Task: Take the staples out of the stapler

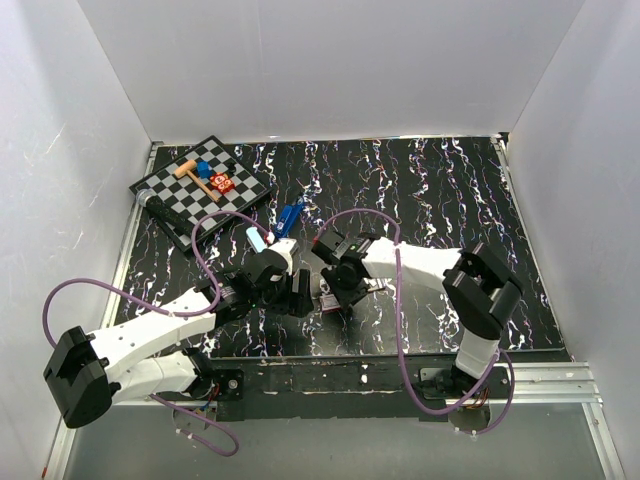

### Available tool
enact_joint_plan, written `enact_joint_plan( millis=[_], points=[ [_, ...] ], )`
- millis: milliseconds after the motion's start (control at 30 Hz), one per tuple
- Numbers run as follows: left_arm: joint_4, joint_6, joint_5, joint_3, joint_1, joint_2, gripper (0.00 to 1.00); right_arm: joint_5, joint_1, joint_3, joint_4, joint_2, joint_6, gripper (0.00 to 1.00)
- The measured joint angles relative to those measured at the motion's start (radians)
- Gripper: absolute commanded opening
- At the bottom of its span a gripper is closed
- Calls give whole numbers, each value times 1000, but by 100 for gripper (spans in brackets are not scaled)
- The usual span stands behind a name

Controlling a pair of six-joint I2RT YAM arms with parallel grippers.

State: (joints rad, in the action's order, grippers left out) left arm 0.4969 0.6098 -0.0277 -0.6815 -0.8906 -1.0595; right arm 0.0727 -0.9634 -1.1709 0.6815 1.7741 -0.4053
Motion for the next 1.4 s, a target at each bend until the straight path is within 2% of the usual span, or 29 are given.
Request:
enact_joint_plan(
  millis=[133, 200, 267, 433, 500, 533, 600, 900, 1400],
  points=[
    [-1, 0, -19, 0, 0, -3, 73, 31, 10, 1, 33, -43, 6, 38],
    [-2, 0, -26, -2, 0, -15, 68, 48, 31, 5, 45, -89, 10, 38],
    [0, 0, -31, -3, 0, -25, 58, 65, 68, 12, 53, -142, 13, 38],
    [-5, 1, -48, -6, 0, -32, 15, 96, 203, 52, 51, -243, 16, 38],
    [-11, 0, -55, -8, 0, -35, 6, 101, 259, 69, 50, -256, 19, 37],
    [-18, -2, -58, -8, 0, -38, 6, 103, 283, 74, 51, -256, 21, 37],
    [-32, -7, -58, -8, 3, -53, 0, 104, 319, 80, 51, -251, 26, 36],
    [-96, -14, -36, -8, 38, -99, 1, 80, 372, 80, 24, -179, 51, 34],
    [-106, -23, -43, -23, 45, -143, 0, 55, 375, 80, -10, -109, 68, 33]
  ],
)
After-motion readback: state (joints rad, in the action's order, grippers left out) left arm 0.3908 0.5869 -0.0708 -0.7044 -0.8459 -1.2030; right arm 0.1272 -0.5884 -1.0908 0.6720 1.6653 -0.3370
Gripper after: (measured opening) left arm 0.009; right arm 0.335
